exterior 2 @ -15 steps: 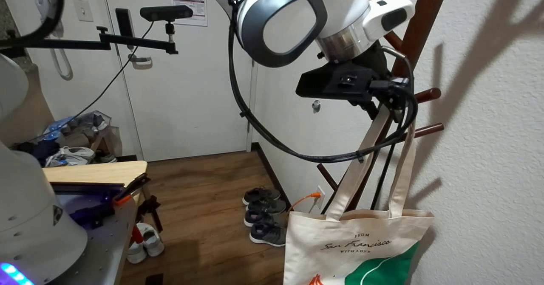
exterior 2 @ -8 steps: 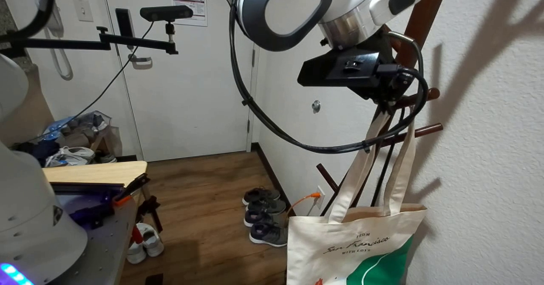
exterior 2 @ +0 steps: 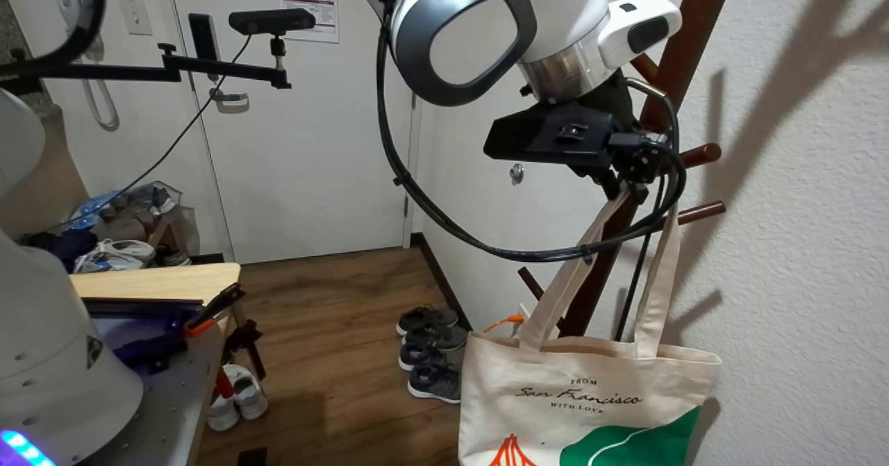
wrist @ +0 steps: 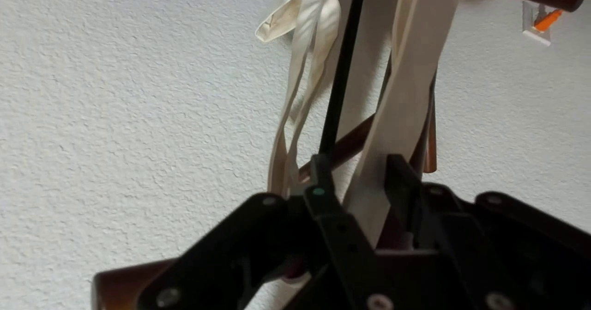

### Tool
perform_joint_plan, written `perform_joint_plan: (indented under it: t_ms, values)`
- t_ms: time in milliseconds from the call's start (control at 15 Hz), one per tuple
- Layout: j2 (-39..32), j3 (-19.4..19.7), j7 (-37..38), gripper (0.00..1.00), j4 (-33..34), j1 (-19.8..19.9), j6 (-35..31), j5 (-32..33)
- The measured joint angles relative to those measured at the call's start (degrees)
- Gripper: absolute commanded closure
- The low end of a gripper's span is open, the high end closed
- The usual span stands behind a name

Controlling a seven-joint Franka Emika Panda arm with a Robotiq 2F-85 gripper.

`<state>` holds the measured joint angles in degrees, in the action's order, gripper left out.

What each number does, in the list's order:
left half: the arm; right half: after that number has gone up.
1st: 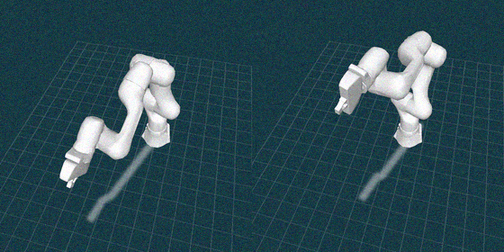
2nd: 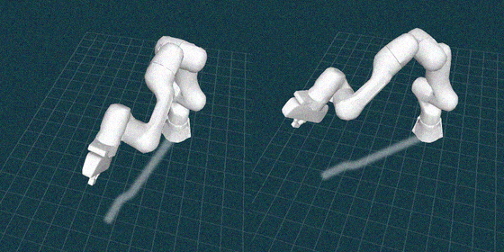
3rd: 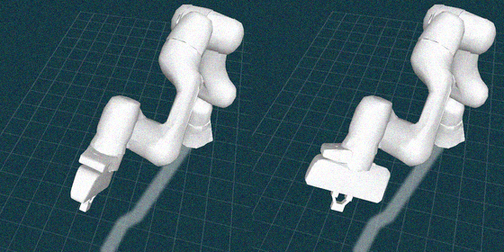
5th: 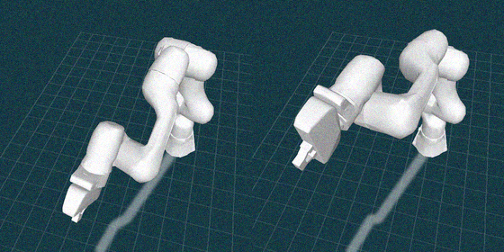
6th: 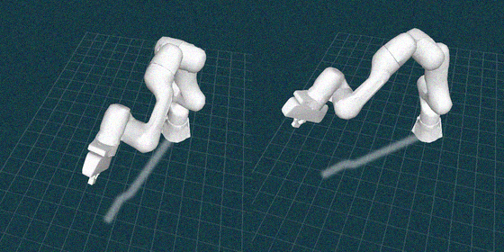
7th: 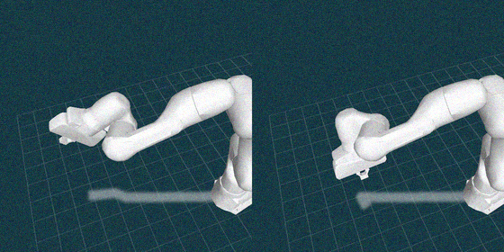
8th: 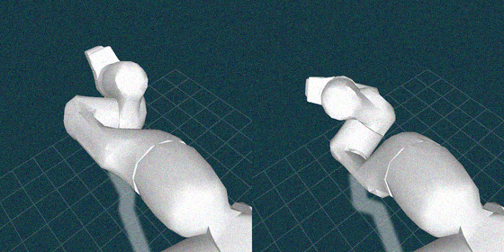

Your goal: Unhang the tote bag and hang it on a lower hook of the wooden rack

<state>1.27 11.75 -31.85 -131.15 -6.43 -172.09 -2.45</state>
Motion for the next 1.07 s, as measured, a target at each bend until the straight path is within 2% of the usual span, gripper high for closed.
perform_joint_plan:
  t_ms: [333,667,800,933,1067]
  values:
    - [-0.1,0.2,-4.2,0.02,0.0,0.0,0.0,-0.2]
    - [-0.1,0.4,-9.8,0.00,0.1,0.0,0.0,-0.9]
    - [-0.1,0.4,-13.1,0.00,0.3,-0.2,0.2,-3.2]
    - [0.3,0.1,-16.8,0.00,0.8,-1.3,3.1,-8.3]
    - [0.5,-0.1,-17.1,0.00,0.9,-1.6,3.6,-8.8]
